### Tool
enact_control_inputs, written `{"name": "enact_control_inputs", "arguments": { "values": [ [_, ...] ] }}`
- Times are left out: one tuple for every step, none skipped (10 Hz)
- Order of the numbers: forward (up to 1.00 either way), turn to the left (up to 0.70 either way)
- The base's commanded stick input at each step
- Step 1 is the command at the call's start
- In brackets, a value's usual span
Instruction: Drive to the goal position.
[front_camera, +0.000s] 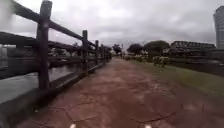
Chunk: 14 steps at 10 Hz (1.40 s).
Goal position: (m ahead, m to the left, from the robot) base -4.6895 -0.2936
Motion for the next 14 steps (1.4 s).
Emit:
{"name": "enact_control_inputs", "arguments": {
  "values": [
    [0.85, -0.05],
    [0.85, -0.01],
    [0.85, 0.01],
    [0.85, 0.01],
    [0.85, 0.01],
    [0.85, 0.01],
    [0.85, 0.01],
    [0.85, 0.01],
    [0.85, 0.01],
    [0.85, 0.00],
    [0.85, -0.13],
    [0.85, -0.32],
    [0.85, -0.33],
    [0.85, -0.33]
  ]
}}
